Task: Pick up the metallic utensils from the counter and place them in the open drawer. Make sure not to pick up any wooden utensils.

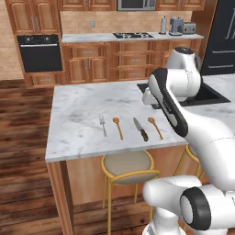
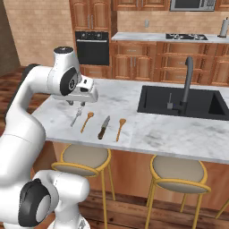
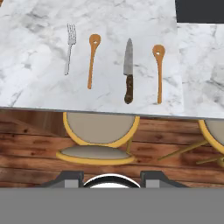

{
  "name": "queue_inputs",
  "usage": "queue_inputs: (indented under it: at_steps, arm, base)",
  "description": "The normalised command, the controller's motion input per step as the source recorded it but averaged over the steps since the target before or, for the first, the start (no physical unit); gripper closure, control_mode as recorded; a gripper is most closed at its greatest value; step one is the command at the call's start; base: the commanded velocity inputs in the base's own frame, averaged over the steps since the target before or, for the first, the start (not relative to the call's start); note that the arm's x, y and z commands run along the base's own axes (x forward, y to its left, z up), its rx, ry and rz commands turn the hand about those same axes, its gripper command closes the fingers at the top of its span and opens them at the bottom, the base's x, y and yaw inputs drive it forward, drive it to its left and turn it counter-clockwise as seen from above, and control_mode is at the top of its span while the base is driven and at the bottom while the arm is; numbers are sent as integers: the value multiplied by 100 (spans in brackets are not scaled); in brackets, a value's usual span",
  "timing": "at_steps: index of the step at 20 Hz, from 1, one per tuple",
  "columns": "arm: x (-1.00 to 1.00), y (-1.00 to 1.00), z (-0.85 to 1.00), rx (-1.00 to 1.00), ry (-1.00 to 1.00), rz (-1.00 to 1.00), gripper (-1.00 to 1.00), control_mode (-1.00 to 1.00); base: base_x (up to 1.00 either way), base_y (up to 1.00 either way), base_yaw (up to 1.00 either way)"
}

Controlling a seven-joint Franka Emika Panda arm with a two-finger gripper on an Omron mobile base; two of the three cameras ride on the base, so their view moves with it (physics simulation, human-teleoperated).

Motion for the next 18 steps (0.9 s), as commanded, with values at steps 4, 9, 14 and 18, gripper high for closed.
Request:
queue_inputs:
  at_steps: [4,9,14,18]
  arm:
    - [0,0,-20,0,6,0,-100,-100]
    - [24,5,-60,-4,11,-1,-100,-100]
    - [14,0,-59,0,3,-2,-100,-100]
    - [14,-12,-66,0,0,0,-100,-100]
  base:
    - [0,0,0]
    - [0,0,0]
    - [0,0,0]
    - [0,0,0]
